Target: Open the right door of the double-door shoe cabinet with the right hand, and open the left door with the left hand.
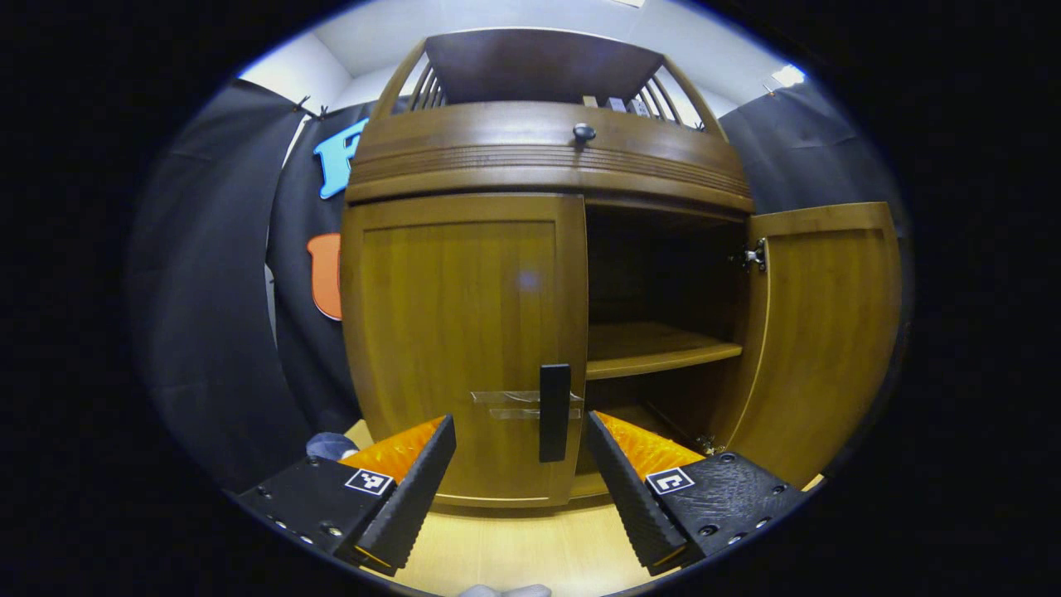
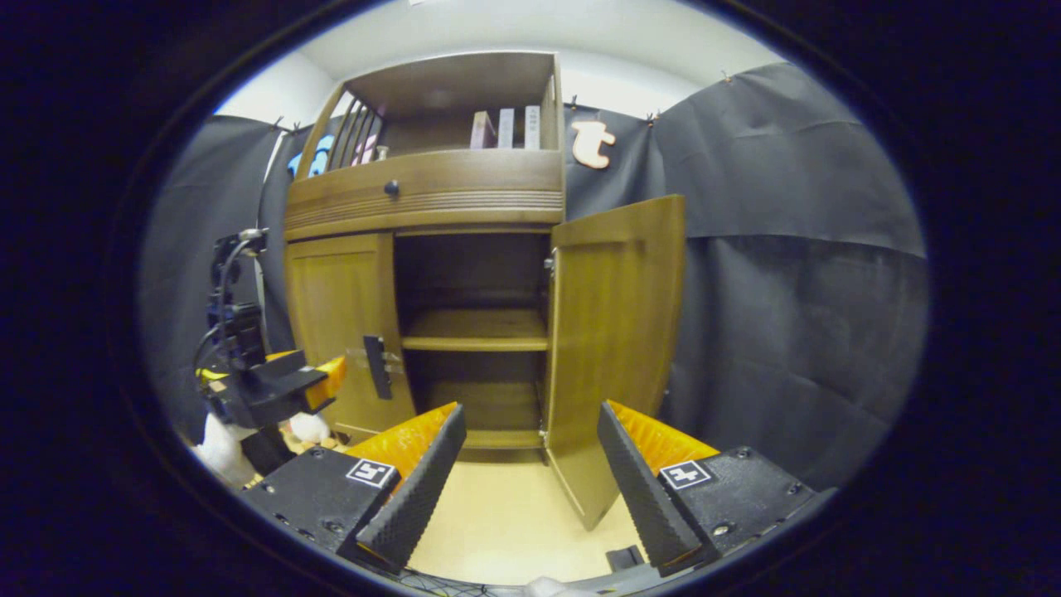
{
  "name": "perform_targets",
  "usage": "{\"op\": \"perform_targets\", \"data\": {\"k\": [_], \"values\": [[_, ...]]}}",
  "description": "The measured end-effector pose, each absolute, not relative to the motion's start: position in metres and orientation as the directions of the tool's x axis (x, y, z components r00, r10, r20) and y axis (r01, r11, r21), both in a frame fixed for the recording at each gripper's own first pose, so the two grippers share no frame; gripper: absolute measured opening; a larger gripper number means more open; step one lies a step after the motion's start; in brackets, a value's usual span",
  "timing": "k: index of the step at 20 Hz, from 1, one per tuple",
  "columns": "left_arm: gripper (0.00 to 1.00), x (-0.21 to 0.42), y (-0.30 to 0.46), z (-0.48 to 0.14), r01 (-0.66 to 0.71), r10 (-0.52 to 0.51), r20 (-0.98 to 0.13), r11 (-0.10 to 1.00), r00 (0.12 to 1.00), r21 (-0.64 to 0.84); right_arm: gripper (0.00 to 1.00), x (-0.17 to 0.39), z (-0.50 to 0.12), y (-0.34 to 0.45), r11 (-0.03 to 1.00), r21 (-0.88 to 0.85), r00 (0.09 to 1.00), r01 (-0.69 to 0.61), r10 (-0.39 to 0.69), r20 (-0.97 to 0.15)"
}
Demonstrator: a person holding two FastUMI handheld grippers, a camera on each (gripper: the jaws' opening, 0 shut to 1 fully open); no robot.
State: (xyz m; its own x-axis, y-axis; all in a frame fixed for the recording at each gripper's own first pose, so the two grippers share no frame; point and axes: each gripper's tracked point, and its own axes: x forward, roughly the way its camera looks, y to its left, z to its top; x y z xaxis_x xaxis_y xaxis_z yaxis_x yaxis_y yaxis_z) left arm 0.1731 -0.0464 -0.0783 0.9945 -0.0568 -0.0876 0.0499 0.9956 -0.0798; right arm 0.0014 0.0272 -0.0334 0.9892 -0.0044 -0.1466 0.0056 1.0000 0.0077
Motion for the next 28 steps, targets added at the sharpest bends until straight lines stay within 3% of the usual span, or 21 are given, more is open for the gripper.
{"op": "perform_targets", "data": {"k": [6,7,12,14,18,20,22,23,24,26,28], "values": [[0.95,0.229,-0.068,-0.104,0.059,-0.066,-0.100,0.996,0.993,-0.073,1.00,0.000,-0.040,0.032,0.999,-0.007,0.980,0.041,-0.041,-0.197],[1.00,0.236,-0.071,-0.108,0.058,-0.065,-0.100,0.996,0.993,-0.066,1.00,0.000,-0.040,0.031,0.999,-0.009,0.979,0.044,-0.045,-0.200],[0.76,0.265,-0.075,-0.125,0.057,-0.065,-0.114,0.996,0.991,-0.064,1.00,-0.004,-0.046,0.023,0.997,-0.038,0.972,0.064,-0.070,-0.223],[0.76,0.273,-0.075,-0.126,0.052,-0.058,-0.108,0.997,0.992,-0.056,1.00,-0.006,-0.047,0.017,0.996,-0.043,0.970,0.073,-0.081,-0.231],[0.41,0.274,-0.084,-0.125,0.076,-0.080,-0.096,0.996,0.992,-0.048,1.00,-0.009,-0.053,0.016,0.996,-0.044,0.965,0.077,-0.086,-0.248],[0.40,0.277,-0.084,-0.127,0.076,-0.080,-0.086,0.996,0.993,-0.046,1.00,-0.011,-0.053,0.016,0.996,-0.047,0.965,0.072,-0.081,-0.248],[0.29,0.275,-0.083,-0.124,0.083,-0.088,-0.085,0.995,0.992,-0.057,1.00,-0.013,-0.054,0.017,0.997,-0.044,0.965,0.068,-0.077,-0.252],[0.29,0.274,-0.083,-0.124,0.088,-0.092,-0.087,0.995,0.992,-0.054,1.00,-0.013,-0.055,0.017,0.997,-0.043,0.964,0.065,-0.074,-0.255],[0.38,0.274,-0.082,-0.123,0.090,-0.095,-0.088,0.994,0.992,-0.056,1.00,-0.015,-0.056,0.017,0.997,-0.041,0.964,0.063,-0.072,-0.257],[0.23,0.272,-0.082,-0.124,0.094,-0.100,-0.097,0.994,0.990,-0.063,1.00,-0.016,-0.056,0.017,0.997,-0.041,0.964,0.059,-0.068,-0.258],[0.23,0.267,-0.082,-0.123,0.099,-0.105,-0.100,0.993,0.989,-0.069,1.00,-0.018,-0.055,0.016,0.998,-0.041,0.965,0.057,-0.066,-0.254]]}}
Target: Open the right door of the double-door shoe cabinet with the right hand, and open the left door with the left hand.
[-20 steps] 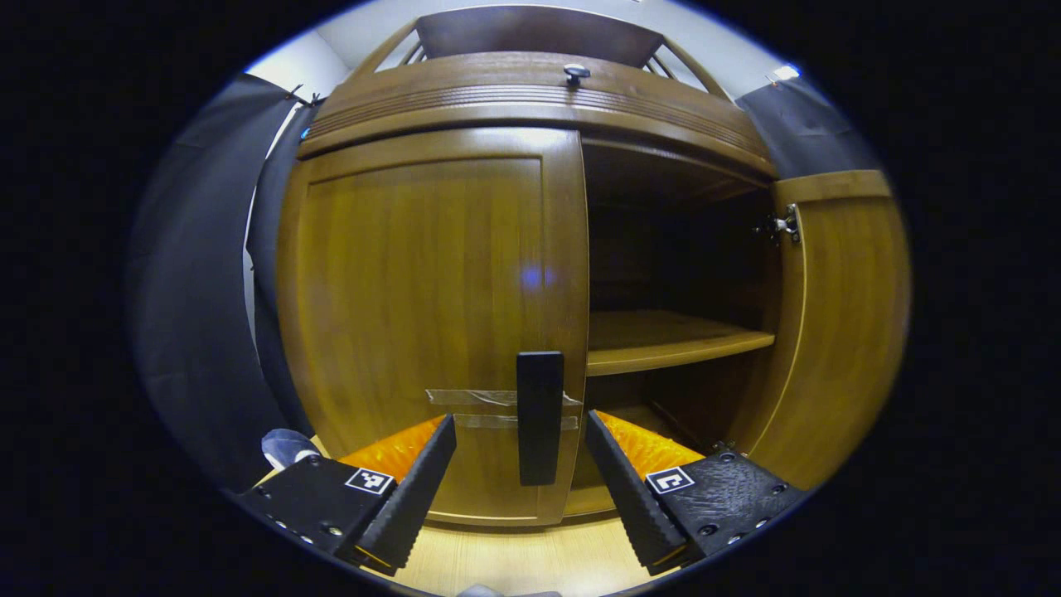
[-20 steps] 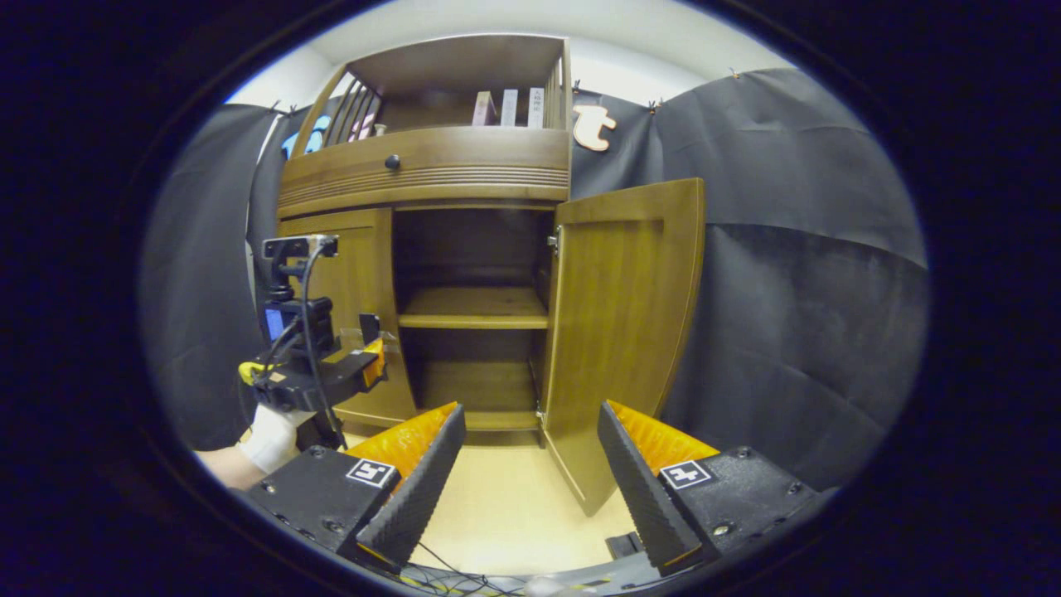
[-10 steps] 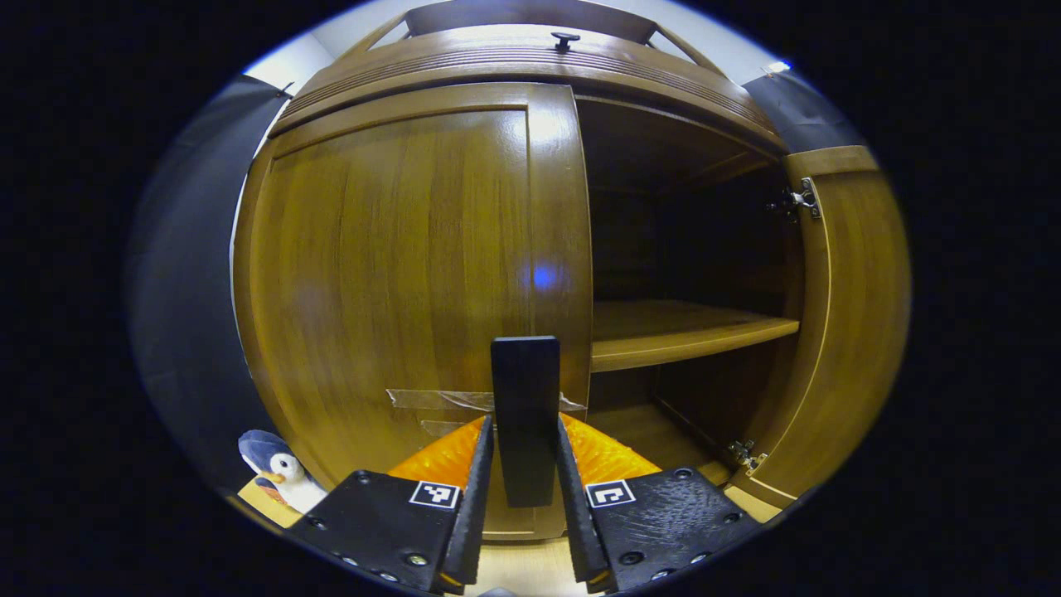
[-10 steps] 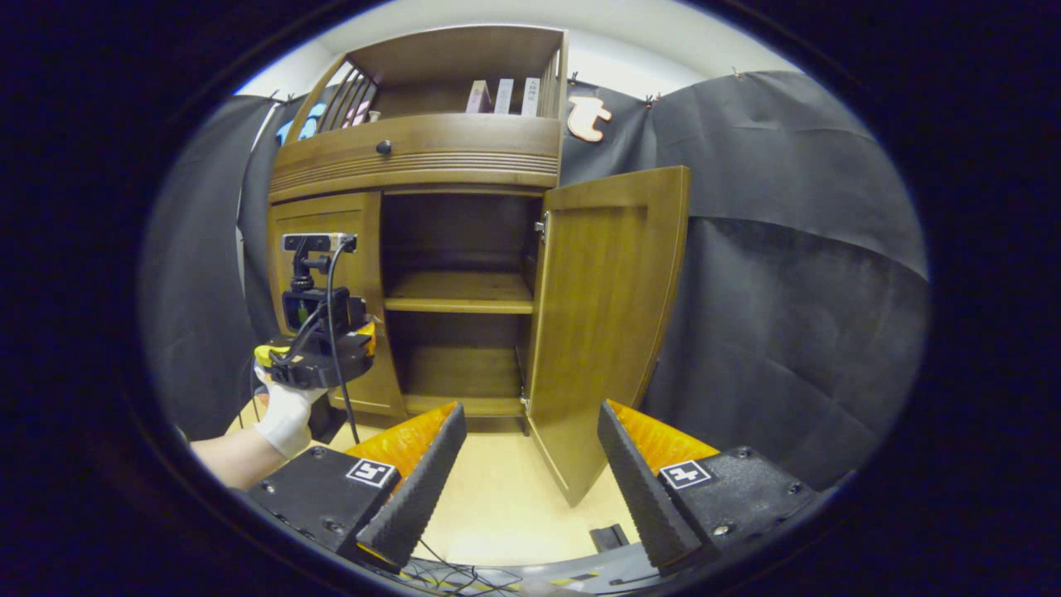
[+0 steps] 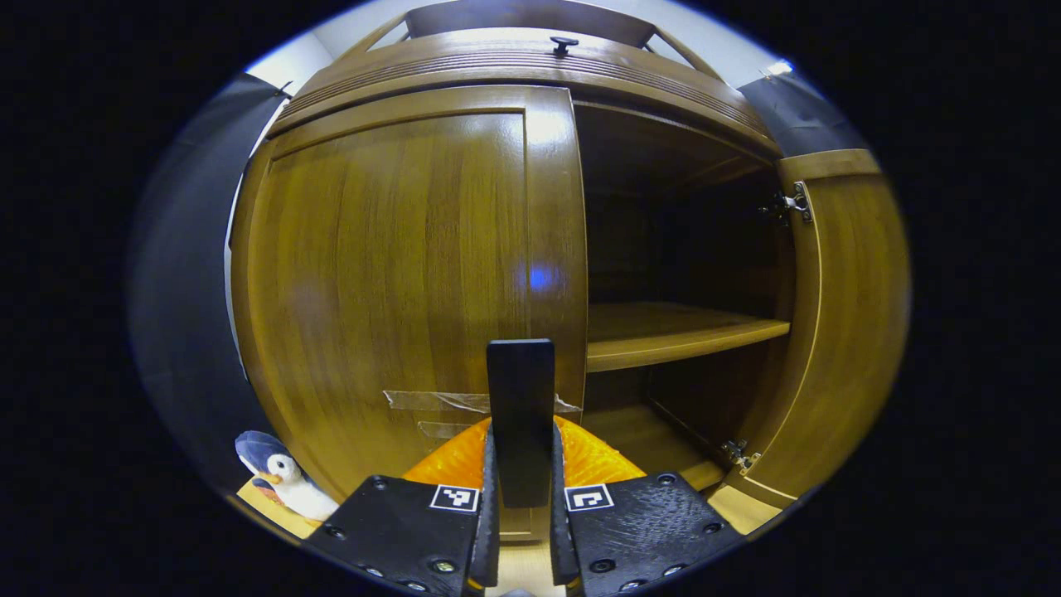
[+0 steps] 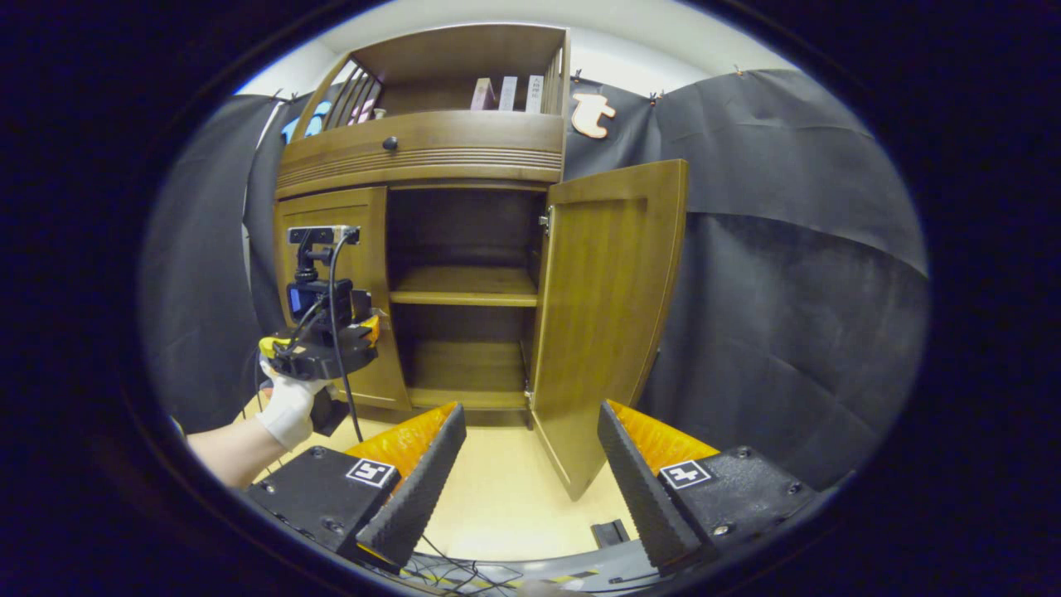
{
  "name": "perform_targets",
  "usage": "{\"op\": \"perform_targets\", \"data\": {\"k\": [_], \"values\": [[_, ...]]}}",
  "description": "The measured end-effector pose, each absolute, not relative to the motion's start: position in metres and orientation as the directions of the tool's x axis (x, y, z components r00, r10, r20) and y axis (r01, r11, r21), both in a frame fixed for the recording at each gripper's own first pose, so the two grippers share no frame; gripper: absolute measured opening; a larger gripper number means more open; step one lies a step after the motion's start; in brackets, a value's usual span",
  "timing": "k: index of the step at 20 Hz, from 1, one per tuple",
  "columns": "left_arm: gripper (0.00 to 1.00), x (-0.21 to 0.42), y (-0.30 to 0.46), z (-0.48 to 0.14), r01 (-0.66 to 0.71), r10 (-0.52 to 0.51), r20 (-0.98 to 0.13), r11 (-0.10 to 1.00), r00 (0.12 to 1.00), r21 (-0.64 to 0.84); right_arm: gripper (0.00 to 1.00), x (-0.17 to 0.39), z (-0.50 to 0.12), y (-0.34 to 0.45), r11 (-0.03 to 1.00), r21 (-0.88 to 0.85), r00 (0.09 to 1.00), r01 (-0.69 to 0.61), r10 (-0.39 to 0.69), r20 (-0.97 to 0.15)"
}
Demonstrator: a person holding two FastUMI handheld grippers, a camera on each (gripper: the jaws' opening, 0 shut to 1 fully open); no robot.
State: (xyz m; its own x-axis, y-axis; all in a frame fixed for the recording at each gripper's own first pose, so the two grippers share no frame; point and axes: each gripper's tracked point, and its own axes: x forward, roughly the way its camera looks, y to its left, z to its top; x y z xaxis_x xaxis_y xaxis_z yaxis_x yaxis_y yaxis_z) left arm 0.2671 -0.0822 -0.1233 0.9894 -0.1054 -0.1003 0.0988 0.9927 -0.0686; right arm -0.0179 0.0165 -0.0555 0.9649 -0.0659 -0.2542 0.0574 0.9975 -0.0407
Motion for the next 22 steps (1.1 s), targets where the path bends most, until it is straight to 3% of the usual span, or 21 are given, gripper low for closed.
{"op": "perform_targets", "data": {"k": [22], "values": [[0.23,0.171,-0.052,-0.125,0.096,-0.105,-0.105,0.991,0.989,-0.090,1.00,-0.068,-0.073,0.024,0.999,-0.022,0.965,-0.036,0.029,-0.261]]}}
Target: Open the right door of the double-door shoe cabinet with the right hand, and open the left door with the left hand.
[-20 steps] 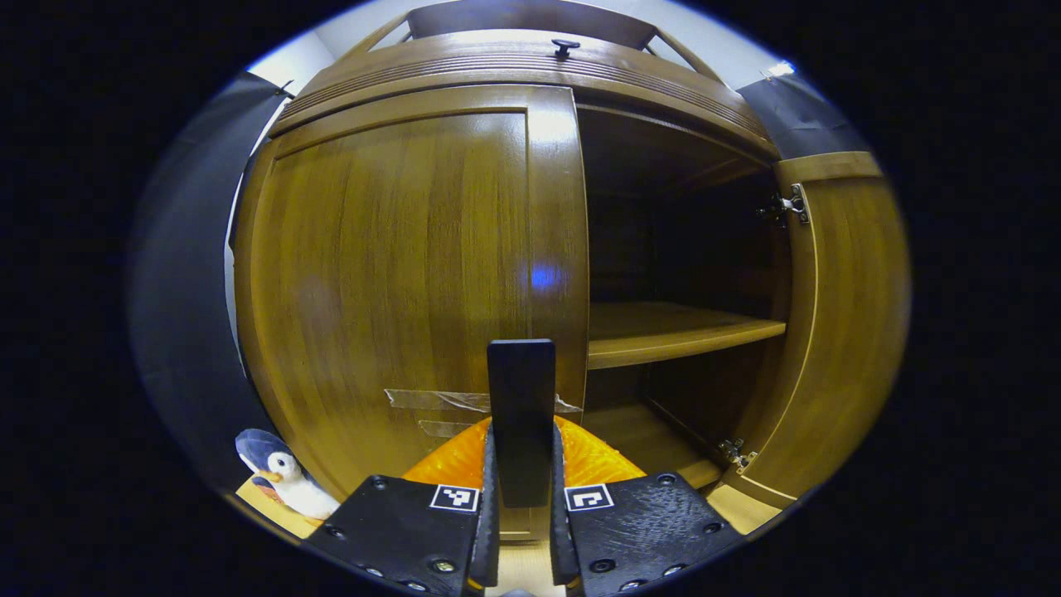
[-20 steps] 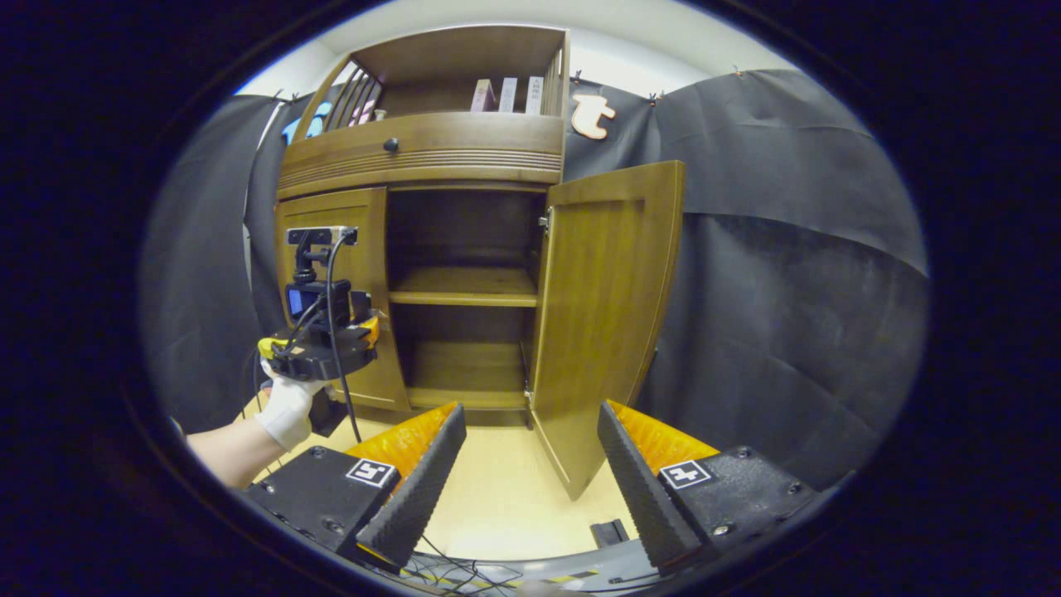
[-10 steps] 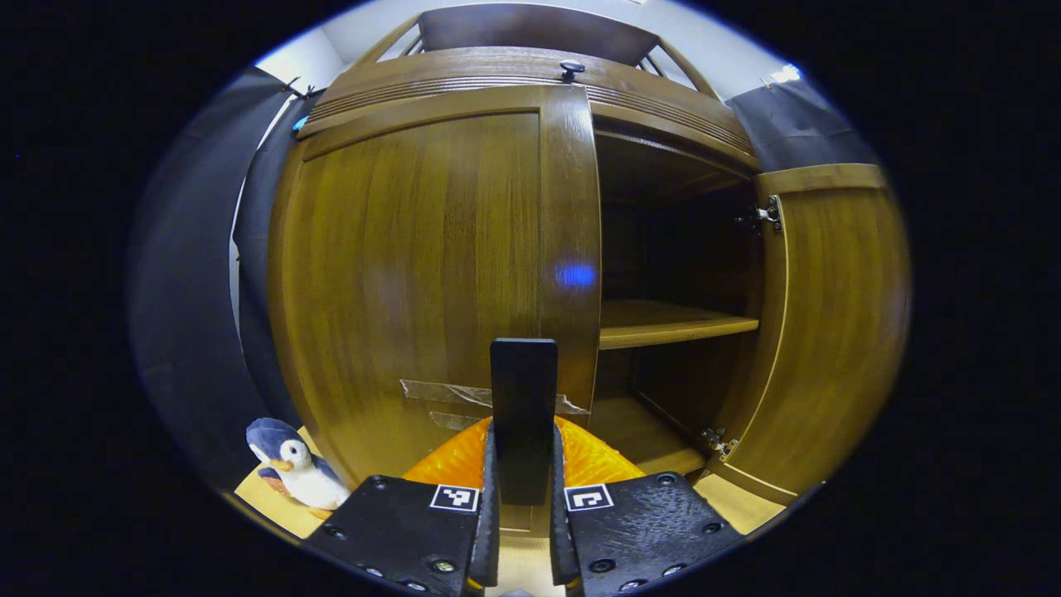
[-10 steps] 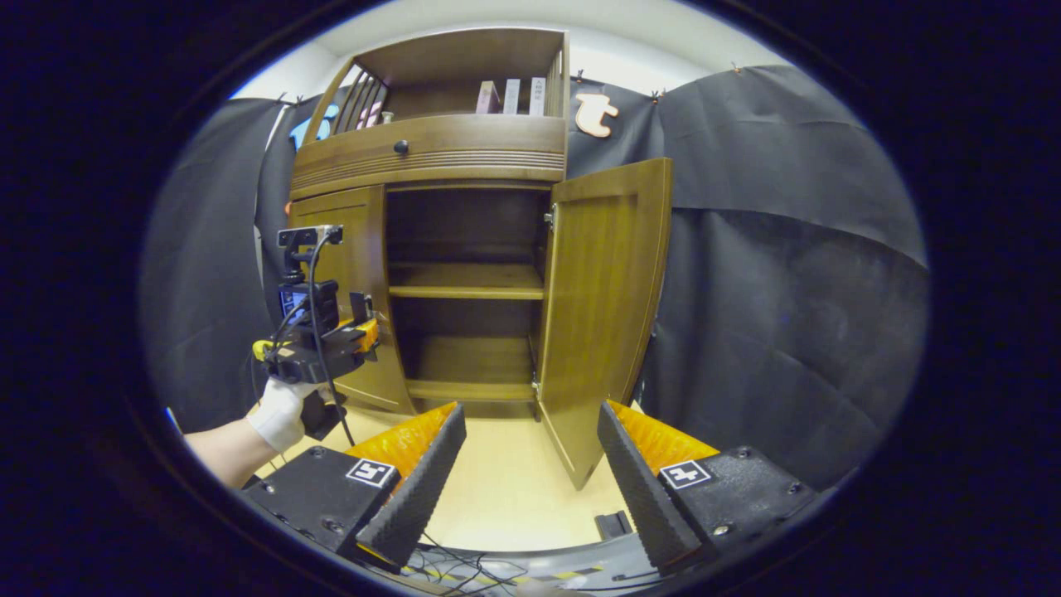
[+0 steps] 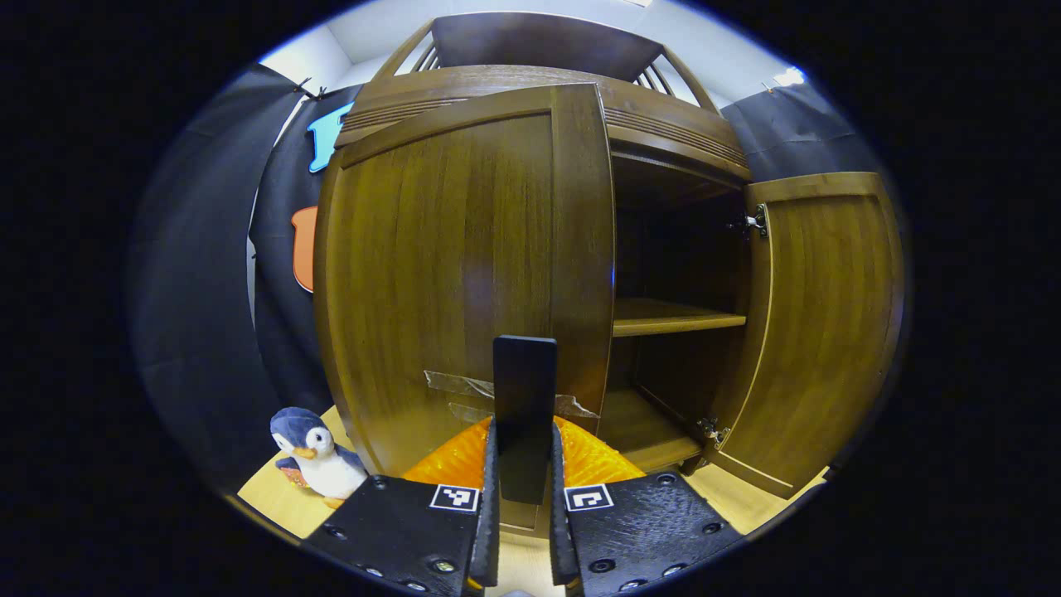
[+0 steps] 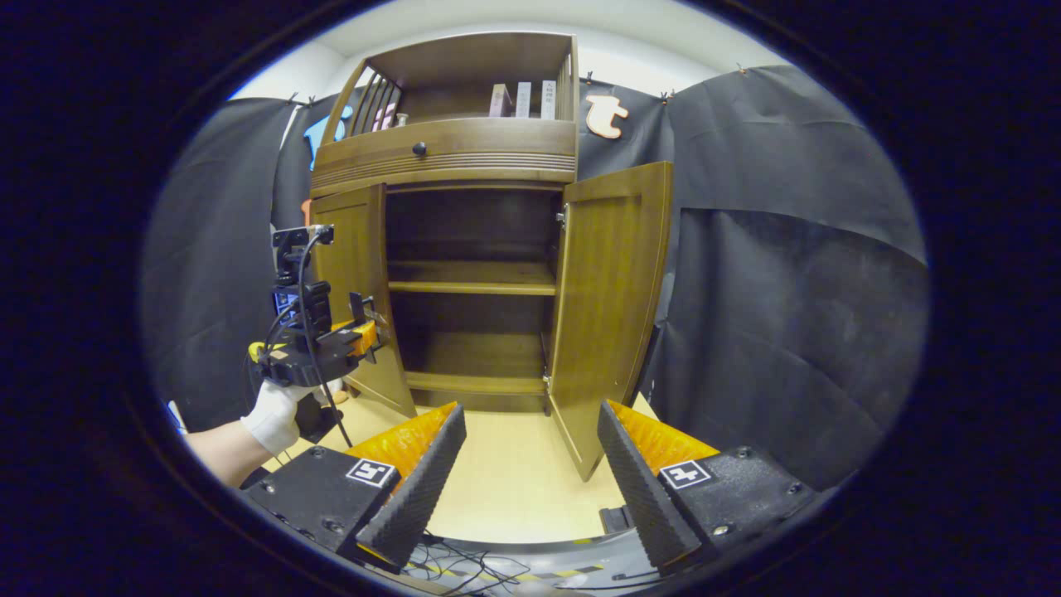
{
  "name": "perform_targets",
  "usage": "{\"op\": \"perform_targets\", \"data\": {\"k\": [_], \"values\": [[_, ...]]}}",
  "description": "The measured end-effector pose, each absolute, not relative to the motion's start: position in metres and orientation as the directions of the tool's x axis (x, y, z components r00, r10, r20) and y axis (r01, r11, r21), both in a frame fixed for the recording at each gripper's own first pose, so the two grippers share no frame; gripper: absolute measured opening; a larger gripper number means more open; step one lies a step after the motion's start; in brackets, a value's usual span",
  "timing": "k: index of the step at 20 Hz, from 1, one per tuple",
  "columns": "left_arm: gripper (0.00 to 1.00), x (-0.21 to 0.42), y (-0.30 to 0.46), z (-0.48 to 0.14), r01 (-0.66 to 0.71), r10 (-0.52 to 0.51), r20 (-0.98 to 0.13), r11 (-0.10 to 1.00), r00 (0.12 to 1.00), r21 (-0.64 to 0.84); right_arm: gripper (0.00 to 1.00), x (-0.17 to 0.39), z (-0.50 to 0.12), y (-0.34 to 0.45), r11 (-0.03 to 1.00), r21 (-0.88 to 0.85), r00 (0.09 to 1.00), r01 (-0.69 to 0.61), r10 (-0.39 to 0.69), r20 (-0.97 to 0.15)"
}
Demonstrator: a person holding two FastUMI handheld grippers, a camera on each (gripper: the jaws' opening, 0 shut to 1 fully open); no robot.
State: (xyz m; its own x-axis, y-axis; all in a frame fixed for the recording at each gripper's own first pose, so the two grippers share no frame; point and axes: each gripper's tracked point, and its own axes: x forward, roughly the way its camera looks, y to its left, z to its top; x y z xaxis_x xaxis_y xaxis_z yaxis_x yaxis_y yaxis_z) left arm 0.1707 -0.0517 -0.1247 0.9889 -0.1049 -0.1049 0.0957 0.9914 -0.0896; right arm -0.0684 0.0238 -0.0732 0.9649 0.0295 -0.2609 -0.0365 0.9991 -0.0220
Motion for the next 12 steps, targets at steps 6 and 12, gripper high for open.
{"op": "perform_targets", "data": {"k": [6,12], "values": [[0.23,0.154,-0.042,-0.125,0.072,-0.081,-0.104,0.993,0.991,-0.092,1.00,-0.070,-0.075,0.028,0.997,-0.018,0.965,-0.069,0.062,-0.255],[0.23,0.143,-0.036,-0.125,0.071,-0.080,-0.103,0.993,0.991,-0.090,0.98,-0.068,-0.073,0.031,0.995,-0.017,0.966,-0.101,0.094,-0.241]]}}
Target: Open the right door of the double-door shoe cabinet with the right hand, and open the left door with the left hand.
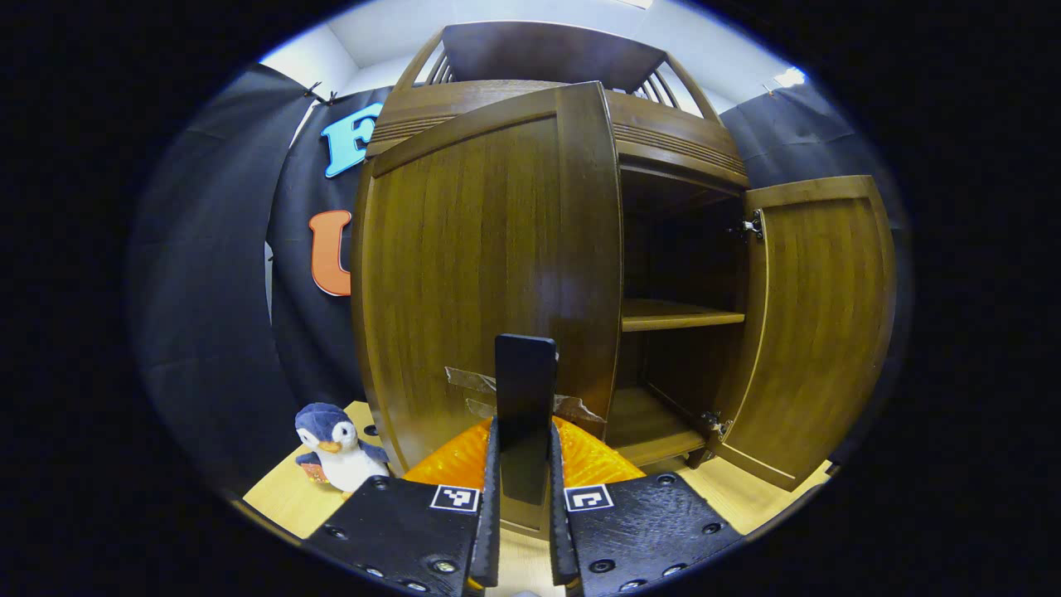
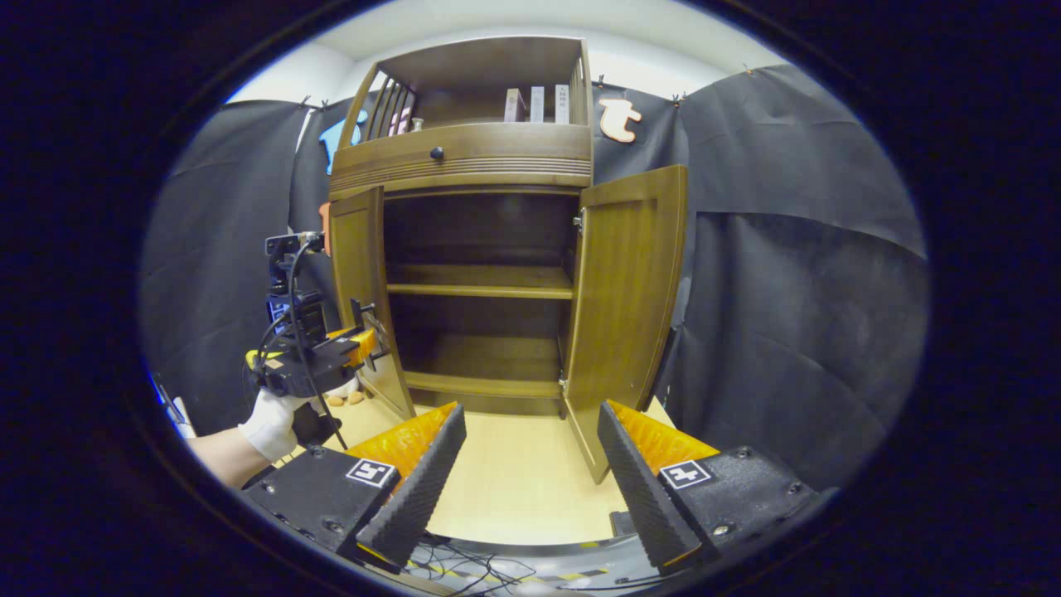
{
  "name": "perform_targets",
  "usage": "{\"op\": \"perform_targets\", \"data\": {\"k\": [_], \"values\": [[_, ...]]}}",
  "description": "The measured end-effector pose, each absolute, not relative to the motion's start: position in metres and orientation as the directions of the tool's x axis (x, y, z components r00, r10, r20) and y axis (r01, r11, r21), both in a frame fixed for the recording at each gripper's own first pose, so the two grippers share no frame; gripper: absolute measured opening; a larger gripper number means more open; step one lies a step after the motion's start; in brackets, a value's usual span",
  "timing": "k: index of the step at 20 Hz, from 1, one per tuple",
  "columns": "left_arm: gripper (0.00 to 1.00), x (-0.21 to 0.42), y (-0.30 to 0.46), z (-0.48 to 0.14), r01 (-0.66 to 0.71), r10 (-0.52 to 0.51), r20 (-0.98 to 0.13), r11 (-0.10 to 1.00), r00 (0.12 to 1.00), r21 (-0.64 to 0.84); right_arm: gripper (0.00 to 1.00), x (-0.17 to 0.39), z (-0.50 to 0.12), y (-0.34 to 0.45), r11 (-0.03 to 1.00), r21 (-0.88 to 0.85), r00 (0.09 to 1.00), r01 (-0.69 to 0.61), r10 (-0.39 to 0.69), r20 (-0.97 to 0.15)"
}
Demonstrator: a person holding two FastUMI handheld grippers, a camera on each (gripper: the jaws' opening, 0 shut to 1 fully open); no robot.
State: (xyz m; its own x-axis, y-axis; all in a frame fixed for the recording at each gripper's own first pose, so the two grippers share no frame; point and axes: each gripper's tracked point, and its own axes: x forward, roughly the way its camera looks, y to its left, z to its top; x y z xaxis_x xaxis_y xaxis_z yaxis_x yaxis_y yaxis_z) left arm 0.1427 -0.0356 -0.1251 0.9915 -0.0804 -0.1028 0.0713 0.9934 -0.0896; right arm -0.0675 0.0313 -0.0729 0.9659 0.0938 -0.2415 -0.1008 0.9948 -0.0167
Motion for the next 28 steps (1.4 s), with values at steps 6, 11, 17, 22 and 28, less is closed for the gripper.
{"op": "perform_targets", "data": {"k": [6,11,17,22,28], "values": [[0.23,0.134,-0.028,-0.126,0.081,-0.090,-0.099,0.992,0.991,-0.096,1.00,-0.065,-0.072,0.037,0.991,-0.029,0.963,-0.132,0.121,-0.239],[0.23,0.128,-0.022,-0.125,0.071,-0.079,-0.092,0.993,0.993,-0.090,1.00,-0.064,-0.074,0.041,0.988,-0.032,0.961,-0.148,0.136,-0.242],[0.23,0.112,-0.006,-0.126,0.042,-0.050,-0.085,0.995,0.995,-0.087,1.00,-0.066,-0.076,0.049,0.985,-0.030,0.957,-0.170,0.158,-0.244],[0.23,0.095,0.014,-0.129,0.027,-0.036,-0.088,0.994,0.995,-0.103,1.00,-0.066,-0.077,0.060,0.979,-0.032,0.951,-0.202,0.188,-0.246],[0.22,0.079,0.037,-0.129,0.020,-0.032,-0.099,0.993,0.995,-0.118,1.00,-0.066,-0.080,0.076,0.969,-0.029,0.940,-0.247,0.232,-0.249]]}}
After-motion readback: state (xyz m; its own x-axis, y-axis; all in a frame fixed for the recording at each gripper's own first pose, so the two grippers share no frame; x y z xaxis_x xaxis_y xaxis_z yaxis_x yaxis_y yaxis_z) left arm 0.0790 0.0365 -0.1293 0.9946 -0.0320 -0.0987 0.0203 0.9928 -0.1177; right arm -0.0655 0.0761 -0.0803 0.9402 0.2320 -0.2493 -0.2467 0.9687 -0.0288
